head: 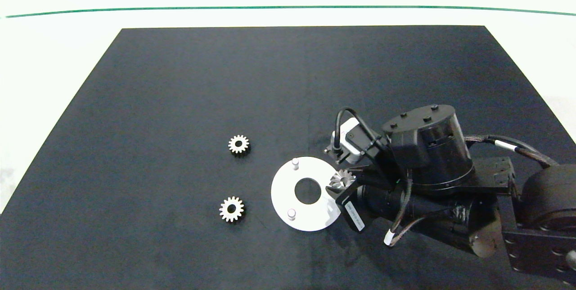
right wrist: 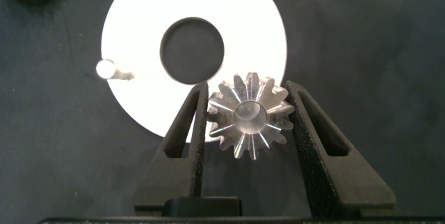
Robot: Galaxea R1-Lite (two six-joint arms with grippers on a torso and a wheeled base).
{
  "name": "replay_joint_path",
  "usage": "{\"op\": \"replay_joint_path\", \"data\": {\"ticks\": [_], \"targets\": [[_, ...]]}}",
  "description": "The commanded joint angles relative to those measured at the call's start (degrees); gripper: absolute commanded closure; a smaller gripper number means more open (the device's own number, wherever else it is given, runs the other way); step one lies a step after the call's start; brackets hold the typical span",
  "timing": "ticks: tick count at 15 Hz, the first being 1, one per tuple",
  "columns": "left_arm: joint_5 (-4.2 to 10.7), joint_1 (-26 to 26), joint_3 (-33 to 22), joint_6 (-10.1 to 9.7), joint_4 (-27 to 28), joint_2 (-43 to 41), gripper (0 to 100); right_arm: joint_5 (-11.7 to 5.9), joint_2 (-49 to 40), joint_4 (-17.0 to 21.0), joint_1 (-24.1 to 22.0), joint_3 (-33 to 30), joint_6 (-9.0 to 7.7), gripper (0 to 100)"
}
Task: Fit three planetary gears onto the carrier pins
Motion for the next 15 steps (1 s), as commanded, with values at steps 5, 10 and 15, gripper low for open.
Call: {"op": "replay_joint_path", "data": {"ticks": [5,10,15], "targets": [[0.02,-0.11,-0.36,0.02,0.04,0.17,0,-0.11,2.07,-0.03,0.18,-0.26,-0.14,84],[0.02,-0.11,-1.42,0.02,0.13,0.26,0,-0.2,1.37,0.14,-0.52,0.09,-0.14,84],[0.02,-0.11,-2.21,0.02,0.22,0.17,0,-0.2,0.67,0.49,-1.31,0.44,-0.14,84]]}}
